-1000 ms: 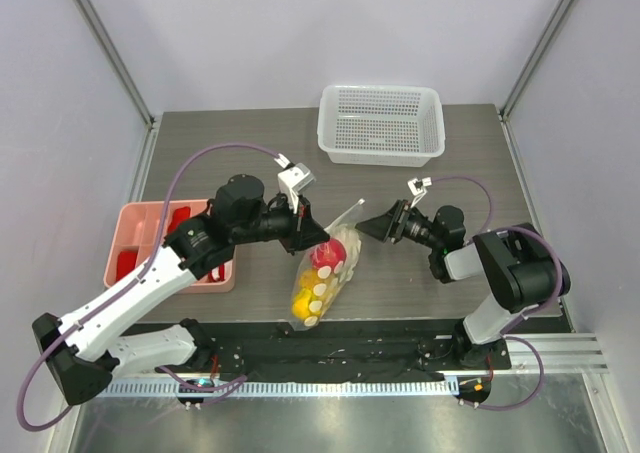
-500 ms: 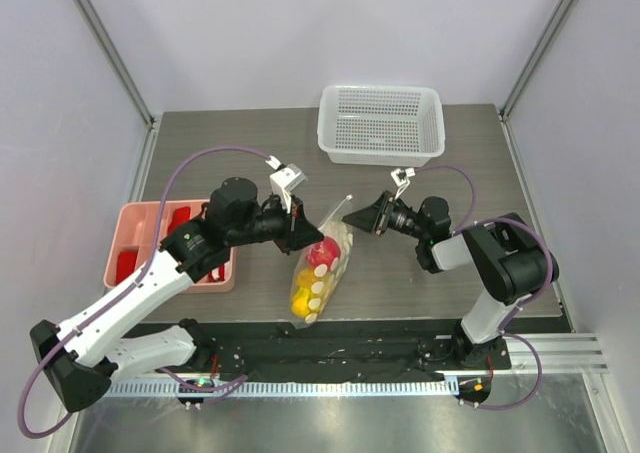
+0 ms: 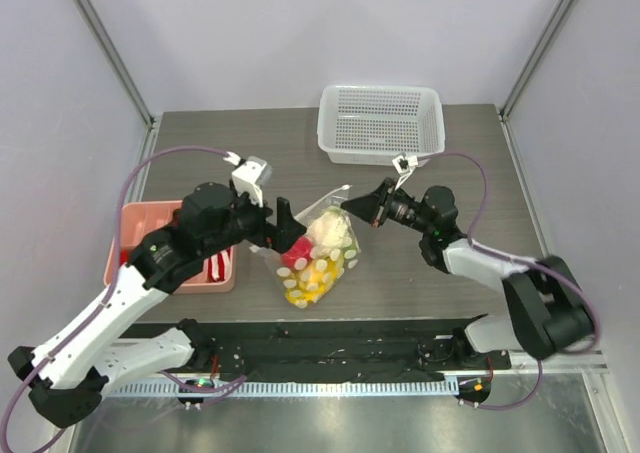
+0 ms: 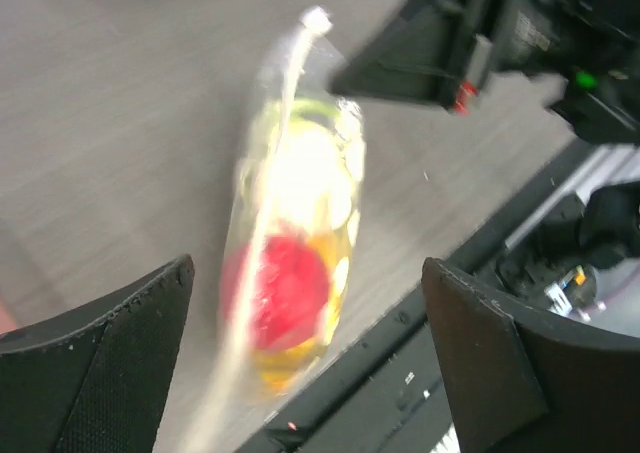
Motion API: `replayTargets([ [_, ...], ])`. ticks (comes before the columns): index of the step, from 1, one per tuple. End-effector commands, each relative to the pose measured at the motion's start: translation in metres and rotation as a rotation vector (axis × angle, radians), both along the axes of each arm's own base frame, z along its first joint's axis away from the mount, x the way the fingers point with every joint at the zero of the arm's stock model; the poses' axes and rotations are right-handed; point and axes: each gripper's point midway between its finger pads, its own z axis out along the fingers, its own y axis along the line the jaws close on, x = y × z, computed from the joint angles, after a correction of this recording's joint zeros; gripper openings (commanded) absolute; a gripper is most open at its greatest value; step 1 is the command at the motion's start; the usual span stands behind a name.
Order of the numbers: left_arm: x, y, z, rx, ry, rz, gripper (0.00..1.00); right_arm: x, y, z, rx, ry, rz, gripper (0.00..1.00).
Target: Open the zip-top bag and remove the fake food
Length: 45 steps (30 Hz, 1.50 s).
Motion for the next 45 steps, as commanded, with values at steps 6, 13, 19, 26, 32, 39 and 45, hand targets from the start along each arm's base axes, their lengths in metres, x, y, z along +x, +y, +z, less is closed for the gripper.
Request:
replayTargets([
  [6,0.059,-0.035,0.022,0.108,-0.025,0.034,0.98,-0.004,-0.001,0.03,-0.224,-0.138,-0.061,0.01],
  [13,0.097,-0.076,0.019,0.105,-0.083,-0.154,0.96,-0.024,0.001,0.035,-0.248,-0.187,0.003,0.01],
  [19,0.101,-0.084,0.012,-0.021,-0.006,-0.418,0.85,-0.037,0.008,0.039,-0.223,-0.209,0.077,0.01],
  [26,0.093,-0.092,-0.009,-0.048,0.1,-0.623,0.7,-0.042,0.008,0.045,-0.218,-0.235,0.1,0.01],
  [32,0.082,-0.087,-0.028,-0.032,0.165,-0.607,0.69,-0.041,0.007,0.045,-0.227,-0.244,0.089,0.01],
  [39,0.089,-0.076,-0.078,0.033,0.332,-0.435,0.58,-0.045,0.009,0.045,-0.211,-0.234,0.115,0.01],
  [45,0.089,-0.072,-0.066,0.036,0.293,-0.426,0.05,-0.03,-0.004,0.041,-0.288,-0.194,0.003,0.31],
])
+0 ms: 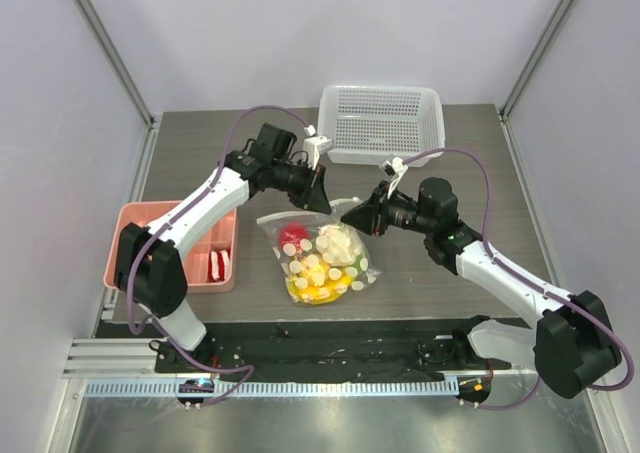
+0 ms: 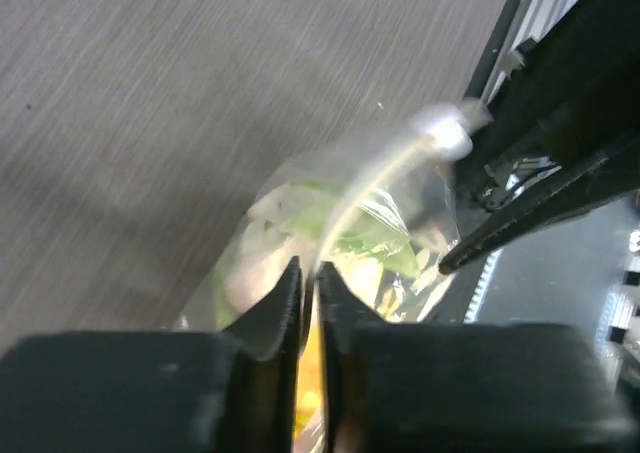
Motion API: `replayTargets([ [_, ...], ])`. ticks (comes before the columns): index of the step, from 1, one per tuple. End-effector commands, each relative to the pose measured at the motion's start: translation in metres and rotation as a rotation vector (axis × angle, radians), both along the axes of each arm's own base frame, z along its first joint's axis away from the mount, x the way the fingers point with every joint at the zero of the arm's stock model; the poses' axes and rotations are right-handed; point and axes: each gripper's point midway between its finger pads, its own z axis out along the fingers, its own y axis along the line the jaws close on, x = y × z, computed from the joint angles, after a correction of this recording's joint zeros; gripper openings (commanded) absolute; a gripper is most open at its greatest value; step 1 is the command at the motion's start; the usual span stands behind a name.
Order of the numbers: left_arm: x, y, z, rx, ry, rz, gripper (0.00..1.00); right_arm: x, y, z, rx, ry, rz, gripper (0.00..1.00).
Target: Open the zip-top bag and remove the fake food
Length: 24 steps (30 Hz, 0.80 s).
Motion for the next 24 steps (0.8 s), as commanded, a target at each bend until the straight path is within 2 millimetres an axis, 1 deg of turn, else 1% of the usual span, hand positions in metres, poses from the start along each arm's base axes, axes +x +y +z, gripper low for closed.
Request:
replayTargets([
  [1,0.001,0.006,0.022,-0.009,-0.067,0.032,0.0,0.009,-0.015,0.01,-0.066,-0.041,-0.106,0.4],
  [2,-0.002,0.008,0.033,-0.024,-0.092,0.034,0.0,0.015,-0.026,0.015,-0.079,-0.066,-0.187,0.66],
  [3,-0.005,0.007,0.039,-0.045,-0.1,0.025,0.0,0.015,-0.032,0.014,-0.086,-0.071,-0.216,0.76],
  [4,-0.008,0.007,0.042,-0.062,-0.104,0.02,0.0,0.014,-0.036,0.008,-0.094,-0.075,-0.235,0.84],
  [5,-0.009,0.005,0.05,-0.09,-0.124,0.011,0.0,0.014,-0.04,0.008,-0.085,-0.081,-0.25,0.92],
  [6,-0.013,0.005,0.057,-0.11,-0.136,0.003,0.0,0.009,-0.039,0.011,-0.065,-0.092,-0.228,0.94],
  [7,-0.018,0.004,0.059,-0.129,-0.132,-0.022,0.0,0.007,-0.037,0.012,-0.043,-0.107,-0.205,0.94],
  [10,-0.03,0.003,0.059,-0.152,-0.123,-0.086,0.0,0.002,-0.03,0.016,-0.022,-0.133,-0.147,0.94],
  [12,-0.041,0.001,0.064,-0.194,-0.112,-0.145,0.0,0.001,-0.029,0.016,-0.029,-0.165,-0.124,0.91],
  [14,-0.05,0.002,0.073,-0.226,-0.129,-0.18,0.0,0.0,-0.03,0.021,-0.011,-0.206,-0.117,0.89],
  [18,-0.064,0.004,0.08,-0.26,-0.133,-0.243,0.0,-0.008,-0.037,0.034,0.055,-0.283,-0.092,0.87],
  [19,-0.066,0.005,0.08,-0.261,-0.129,-0.25,0.0,-0.007,-0.042,0.035,0.066,-0.294,-0.101,0.87],
  [20,-0.068,0.005,0.081,-0.266,-0.139,-0.256,0.0,-0.015,-0.041,0.037,0.075,-0.305,-0.058,0.87],
  [21,-0.07,0.005,0.083,-0.273,-0.138,-0.266,0.0,-0.016,-0.042,0.035,0.081,-0.312,-0.05,0.87],
  [22,-0.073,0.006,0.084,-0.278,-0.123,-0.276,0.0,-0.016,-0.044,0.034,0.094,-0.323,-0.055,0.87],
  [23,-0.075,0.006,0.08,-0.273,-0.123,-0.299,0.0,-0.015,-0.045,0.035,0.099,-0.33,-0.058,0.87],
  [24,-0.078,0.006,0.083,-0.286,-0.114,-0.315,0.0,-0.013,-0.044,0.031,0.095,-0.319,-0.049,0.87],
])
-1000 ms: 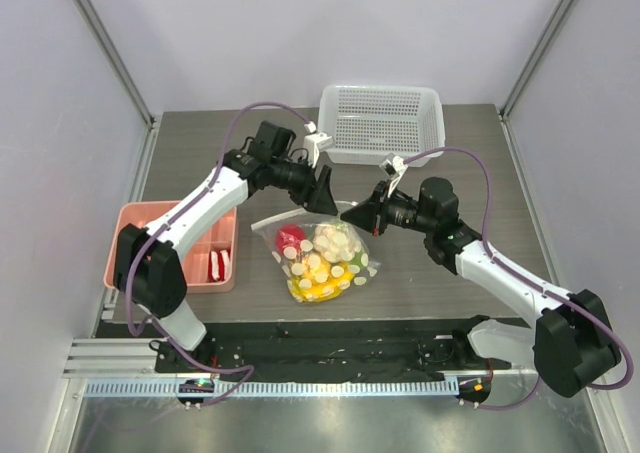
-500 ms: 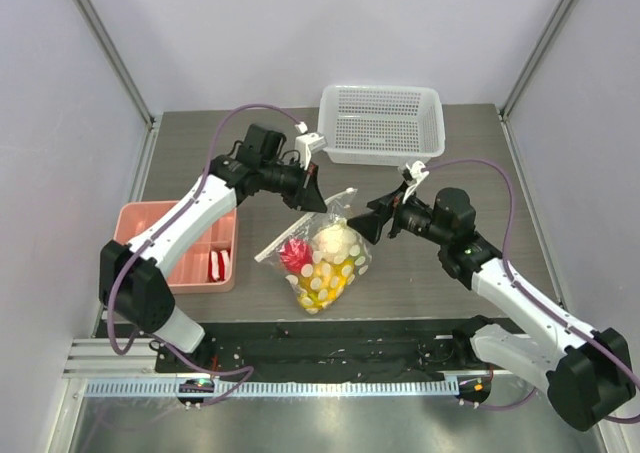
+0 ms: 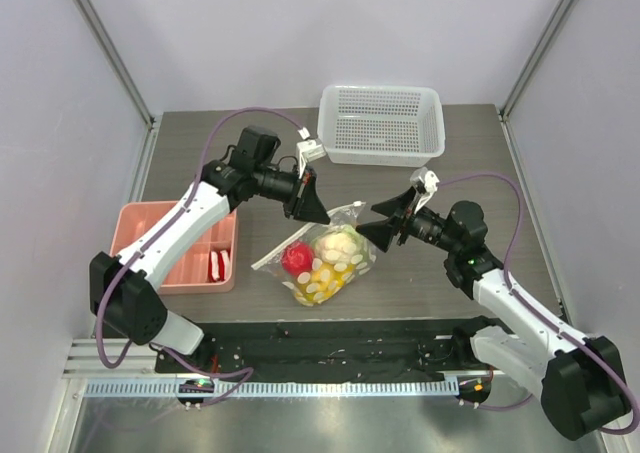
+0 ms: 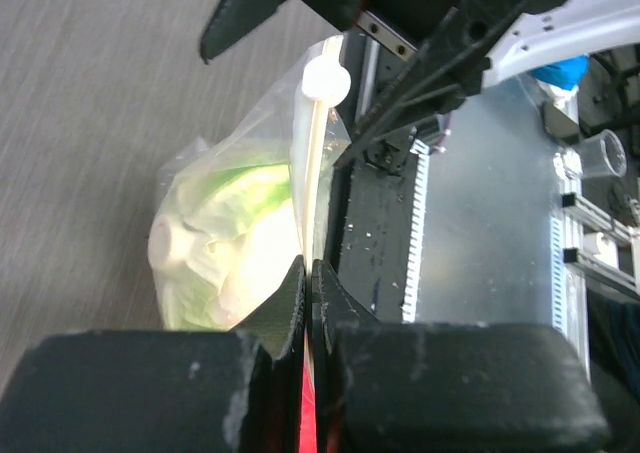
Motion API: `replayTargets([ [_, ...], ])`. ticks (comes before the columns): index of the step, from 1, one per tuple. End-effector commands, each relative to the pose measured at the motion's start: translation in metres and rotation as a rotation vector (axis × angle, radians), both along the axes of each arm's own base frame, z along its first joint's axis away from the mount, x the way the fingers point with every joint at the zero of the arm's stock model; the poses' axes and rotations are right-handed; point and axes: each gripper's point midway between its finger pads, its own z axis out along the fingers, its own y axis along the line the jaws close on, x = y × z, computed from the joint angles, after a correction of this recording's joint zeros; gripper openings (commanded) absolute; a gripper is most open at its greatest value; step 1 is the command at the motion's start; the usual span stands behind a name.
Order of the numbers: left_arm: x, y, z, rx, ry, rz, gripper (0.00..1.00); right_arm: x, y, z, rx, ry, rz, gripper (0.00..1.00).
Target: Open the zip-top bag and remove the fake food
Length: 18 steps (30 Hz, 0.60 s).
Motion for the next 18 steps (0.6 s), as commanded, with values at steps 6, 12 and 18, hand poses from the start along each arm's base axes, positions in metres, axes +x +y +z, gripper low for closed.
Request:
replayTargets([
  [6,-0.026,0.004,0.03,-0.094,-0.054,-0.113,0.0,-0.008,0.014,0.039,0.092,-0.145,0.164,0.85],
  [12,-0.025,0.001,0.028,-0.092,-0.039,-0.11,0.0,-0.011,0.032,0.05,0.095,-0.161,0.254,0.67],
  [18,-0.026,0.0,0.024,-0.076,-0.044,-0.106,0.0,-0.012,0.042,0.045,0.092,-0.155,0.295,0.58],
])
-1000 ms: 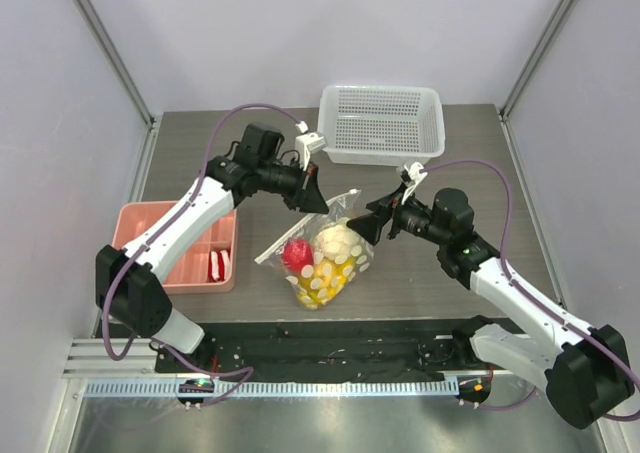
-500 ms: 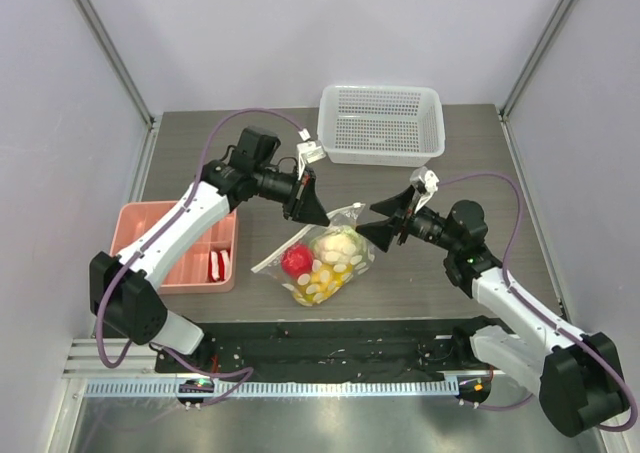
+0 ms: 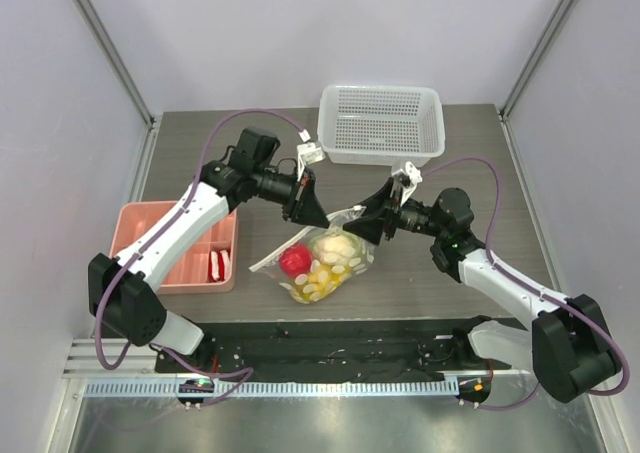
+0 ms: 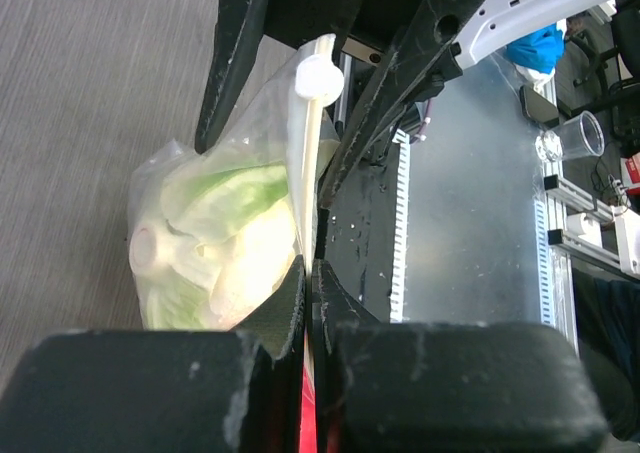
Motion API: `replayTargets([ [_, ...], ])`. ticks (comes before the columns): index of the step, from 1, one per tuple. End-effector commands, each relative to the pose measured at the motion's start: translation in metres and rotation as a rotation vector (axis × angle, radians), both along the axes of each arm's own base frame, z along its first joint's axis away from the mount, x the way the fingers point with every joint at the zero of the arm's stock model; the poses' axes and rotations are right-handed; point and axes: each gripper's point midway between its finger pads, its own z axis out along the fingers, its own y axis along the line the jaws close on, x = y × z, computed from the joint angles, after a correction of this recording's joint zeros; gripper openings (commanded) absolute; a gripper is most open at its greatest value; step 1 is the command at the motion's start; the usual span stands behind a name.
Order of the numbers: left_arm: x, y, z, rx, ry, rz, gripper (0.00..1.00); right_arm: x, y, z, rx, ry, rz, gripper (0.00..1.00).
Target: Open the zip-top bag and remove the fake food
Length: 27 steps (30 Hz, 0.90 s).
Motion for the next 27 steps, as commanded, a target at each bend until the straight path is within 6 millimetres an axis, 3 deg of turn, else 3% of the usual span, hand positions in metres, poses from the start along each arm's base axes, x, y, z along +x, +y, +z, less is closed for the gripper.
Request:
replayTargets([
  [1,-0.011,-0.001,0.018,-0.046,-0.045,-0.034,0.0,0.0,0.006,0.028,0.037,-0.104,0.044,0.57],
  [4,-0.011,-0.002,0.015,-0.034,-0.04,-0.029,0.0,-0.001,0.007,0.021,0.03,-0.089,0.062,0.46],
  [6,-0.01,-0.001,0.016,-0.034,-0.053,-0.021,0.0,-0.003,0.008,0.016,0.033,-0.08,0.066,0.28],
  [7,-0.008,0.0,0.015,-0.026,-0.063,-0.009,0.0,-0.005,0.007,0.015,0.049,-0.089,0.061,0.24],
  [13,0.002,0.0,0.011,0.003,-0.073,0.039,0.0,-0.005,0.004,0.018,0.06,-0.077,0.038,0.17],
  [15,0.005,0.0,0.011,0.011,-0.083,0.054,0.0,-0.001,0.002,0.016,0.049,-0.068,0.001,0.02],
  [16,0.007,0.001,0.012,0.015,-0.099,0.07,0.0,-0.001,0.001,0.018,0.048,-0.072,-0.006,0.01],
  [17,0.018,0.005,0.009,0.055,-0.105,0.152,0.04,-0.001,0.001,0.018,0.044,-0.075,-0.009,0.01],
  [18,0.026,0.005,0.011,0.057,-0.125,0.192,0.32,0.0,0.0,0.017,0.041,-0.061,-0.014,0.01],
  [21,0.033,0.002,0.034,-0.003,-0.13,0.282,0.63,0.001,0.002,0.015,0.037,-0.04,-0.009,0.01],
  [22,0.034,-0.006,0.056,-0.082,-0.157,0.297,0.66,-0.001,0.003,0.015,0.038,-0.038,0.007,0.01],
  [24,0.037,-0.012,0.071,-0.135,-0.18,0.318,0.65,-0.001,0.005,0.016,0.045,-0.032,0.025,0.01],
  [27,0.047,-0.021,0.083,-0.162,-0.18,0.342,0.52,-0.002,0.006,0.014,0.046,0.001,0.041,0.01],
])
